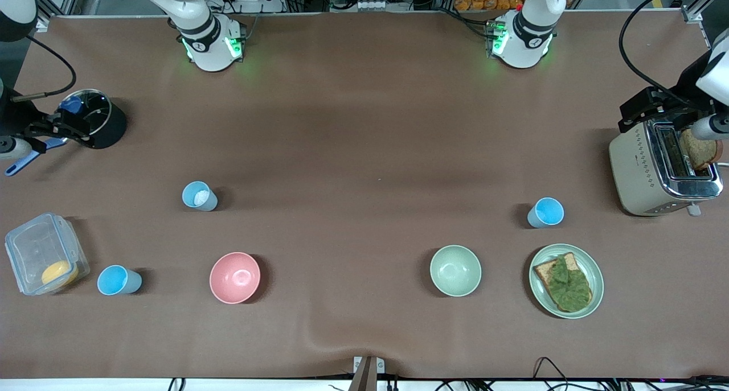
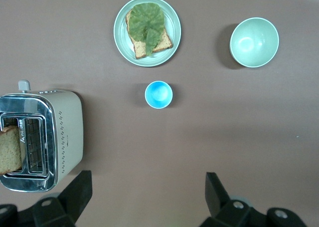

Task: Stack blue cups with both arms
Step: 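Reach the right gripper and the left gripper toward separate blue cups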

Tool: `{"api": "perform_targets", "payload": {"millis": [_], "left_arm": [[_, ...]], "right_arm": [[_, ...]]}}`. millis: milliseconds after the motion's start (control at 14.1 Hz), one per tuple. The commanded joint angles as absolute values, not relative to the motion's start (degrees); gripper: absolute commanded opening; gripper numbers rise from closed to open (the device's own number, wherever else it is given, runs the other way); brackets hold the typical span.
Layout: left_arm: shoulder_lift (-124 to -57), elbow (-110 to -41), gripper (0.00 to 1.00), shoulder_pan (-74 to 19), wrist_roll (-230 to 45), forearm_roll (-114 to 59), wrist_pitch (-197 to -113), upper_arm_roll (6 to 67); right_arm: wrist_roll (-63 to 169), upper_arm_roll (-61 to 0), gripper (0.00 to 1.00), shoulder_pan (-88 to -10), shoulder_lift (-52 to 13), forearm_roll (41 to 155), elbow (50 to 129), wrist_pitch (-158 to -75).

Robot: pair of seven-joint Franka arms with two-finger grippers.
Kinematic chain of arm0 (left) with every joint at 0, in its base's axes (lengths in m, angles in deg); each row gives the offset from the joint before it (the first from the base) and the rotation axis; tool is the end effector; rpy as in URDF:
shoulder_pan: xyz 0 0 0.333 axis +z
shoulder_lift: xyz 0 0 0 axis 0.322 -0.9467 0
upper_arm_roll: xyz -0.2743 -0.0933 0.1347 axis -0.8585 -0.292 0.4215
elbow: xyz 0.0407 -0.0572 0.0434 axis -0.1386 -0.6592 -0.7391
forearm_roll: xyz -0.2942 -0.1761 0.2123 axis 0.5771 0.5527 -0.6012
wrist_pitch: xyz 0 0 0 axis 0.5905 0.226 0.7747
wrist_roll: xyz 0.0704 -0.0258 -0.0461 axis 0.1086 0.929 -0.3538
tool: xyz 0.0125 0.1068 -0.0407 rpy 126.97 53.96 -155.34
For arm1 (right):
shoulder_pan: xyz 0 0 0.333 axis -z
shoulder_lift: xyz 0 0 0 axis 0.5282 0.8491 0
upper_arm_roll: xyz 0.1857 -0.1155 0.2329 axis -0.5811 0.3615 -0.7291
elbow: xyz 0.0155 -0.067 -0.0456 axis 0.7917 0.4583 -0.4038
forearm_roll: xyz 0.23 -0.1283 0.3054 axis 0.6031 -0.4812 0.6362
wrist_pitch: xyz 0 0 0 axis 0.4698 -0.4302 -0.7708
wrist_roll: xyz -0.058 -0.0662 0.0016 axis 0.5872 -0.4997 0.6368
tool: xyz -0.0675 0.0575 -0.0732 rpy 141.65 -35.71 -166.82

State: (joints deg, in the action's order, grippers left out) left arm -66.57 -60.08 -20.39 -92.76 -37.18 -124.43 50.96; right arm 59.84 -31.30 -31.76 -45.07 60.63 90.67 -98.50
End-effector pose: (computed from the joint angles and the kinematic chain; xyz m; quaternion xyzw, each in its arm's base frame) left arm 0.5658 -0.0498 0.6457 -0.9999 -0.0128 -0.0046 0.0043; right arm 0.5591 -0.0500 0.5691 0.9981 0.0613 -0.0043 0.0005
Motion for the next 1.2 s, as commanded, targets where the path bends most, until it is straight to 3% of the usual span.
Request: {"api": "perform_targets", "payload": {"millis": [0,636,1131], "left_arm": [[-65.95,-61.41,1.0,-19.58,-91.28,-36.71,-124.94,50.37],[-66.83,-63.78,1.0,-19.92,-90.93,-39.33,-125.72,49.67],[-69.2,-69.93,1.0,-21.51,-91.45,-43.13,-132.48,49.32]], "right_arm": [[60.44,-31.41,1.0,-31.36,-46.27,60.48,91.68,-98.25],[60.44,-31.41,1.0,-31.27,-46.18,60.48,91.59,-98.25],[60.36,-31.41,1.0,-31.79,-42.77,60.48,91.5,-98.34]]}}
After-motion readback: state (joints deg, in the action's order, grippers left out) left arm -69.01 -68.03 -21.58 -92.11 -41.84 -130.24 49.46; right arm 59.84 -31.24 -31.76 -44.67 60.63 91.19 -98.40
